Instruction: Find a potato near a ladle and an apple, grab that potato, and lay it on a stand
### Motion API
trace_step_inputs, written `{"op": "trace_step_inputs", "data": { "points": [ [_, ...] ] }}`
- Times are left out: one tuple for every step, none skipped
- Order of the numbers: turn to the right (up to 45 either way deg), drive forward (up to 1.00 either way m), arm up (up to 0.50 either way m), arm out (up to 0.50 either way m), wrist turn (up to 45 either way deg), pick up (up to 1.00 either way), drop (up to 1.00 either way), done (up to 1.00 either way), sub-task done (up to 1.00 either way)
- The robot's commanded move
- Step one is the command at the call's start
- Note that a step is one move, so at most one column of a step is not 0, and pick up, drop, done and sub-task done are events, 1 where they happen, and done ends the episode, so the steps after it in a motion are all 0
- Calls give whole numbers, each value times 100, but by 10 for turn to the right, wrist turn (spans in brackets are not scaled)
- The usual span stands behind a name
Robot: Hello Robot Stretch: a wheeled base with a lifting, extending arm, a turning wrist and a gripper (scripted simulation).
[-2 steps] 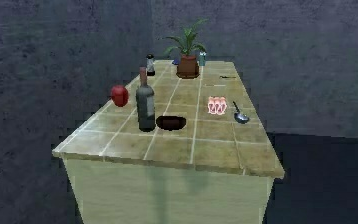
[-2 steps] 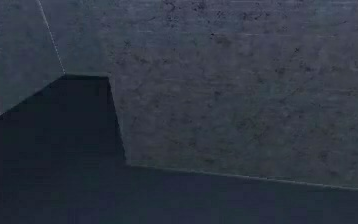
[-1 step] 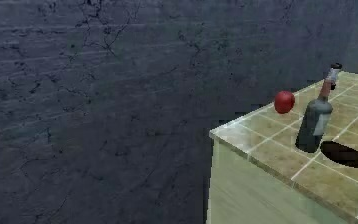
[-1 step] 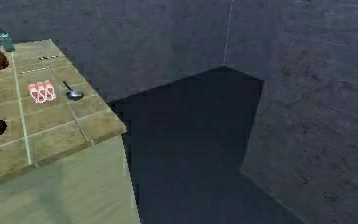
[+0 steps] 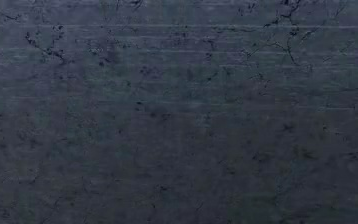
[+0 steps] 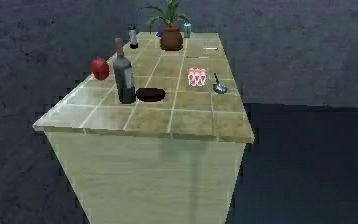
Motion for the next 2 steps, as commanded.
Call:
{"op": "trace_step_inputs", "data": {
  "points": [
    [450,0,0,0,0,0,0,0,0],
    [450,0,0,0,0,0,0,0,0]
  ]
}}
